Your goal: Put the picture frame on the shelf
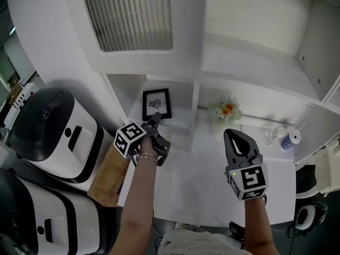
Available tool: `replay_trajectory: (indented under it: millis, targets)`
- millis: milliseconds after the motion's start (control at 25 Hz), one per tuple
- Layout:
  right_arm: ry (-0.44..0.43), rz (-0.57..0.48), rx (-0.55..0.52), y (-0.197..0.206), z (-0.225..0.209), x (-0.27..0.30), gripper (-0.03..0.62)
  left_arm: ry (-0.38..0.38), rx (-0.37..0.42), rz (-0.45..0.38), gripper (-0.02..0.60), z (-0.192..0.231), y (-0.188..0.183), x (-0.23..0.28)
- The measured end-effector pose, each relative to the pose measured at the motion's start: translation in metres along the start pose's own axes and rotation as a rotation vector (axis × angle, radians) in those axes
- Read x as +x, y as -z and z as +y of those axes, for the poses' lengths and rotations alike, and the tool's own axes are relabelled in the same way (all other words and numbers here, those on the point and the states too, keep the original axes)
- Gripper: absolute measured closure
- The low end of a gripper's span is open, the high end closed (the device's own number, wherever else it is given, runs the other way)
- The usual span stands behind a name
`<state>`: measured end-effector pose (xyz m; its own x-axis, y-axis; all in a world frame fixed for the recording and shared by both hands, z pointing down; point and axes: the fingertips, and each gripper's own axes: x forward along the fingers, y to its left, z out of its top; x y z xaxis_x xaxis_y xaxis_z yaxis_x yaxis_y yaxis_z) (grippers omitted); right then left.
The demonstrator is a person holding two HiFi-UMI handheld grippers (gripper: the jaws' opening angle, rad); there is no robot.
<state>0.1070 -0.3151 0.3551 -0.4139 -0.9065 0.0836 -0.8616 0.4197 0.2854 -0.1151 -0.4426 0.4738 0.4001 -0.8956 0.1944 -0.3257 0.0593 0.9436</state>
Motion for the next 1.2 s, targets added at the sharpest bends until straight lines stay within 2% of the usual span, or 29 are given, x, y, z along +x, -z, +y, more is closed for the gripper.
replay_trajectory:
  millis: [320,560,800,1200]
  targets:
    - [0.001,-0.039,-0.001,-0.015,0.001,-0.009,0.586,0.034,0.05,-0.013,0.368,-0.014,0.001,-0.035]
    - [-0.01,-0.074,-0.007,-0.031,0.008,-0.015,0.586,0.075,0.153,-0.023,0.368,-0.043,0.004,-0.061]
    - [-0.026,-0.118,-0.014,-0.052,0.016,-0.022,0.586,0.111,0.309,-0.052,0.368,-0.08,0.002,-0.093]
    - [-0.022,-0.184,-0.025,-0.084,0.021,-0.038,0.586,0.138,0.651,-0.177,0.373,-0.134,-0.008,-0.155]
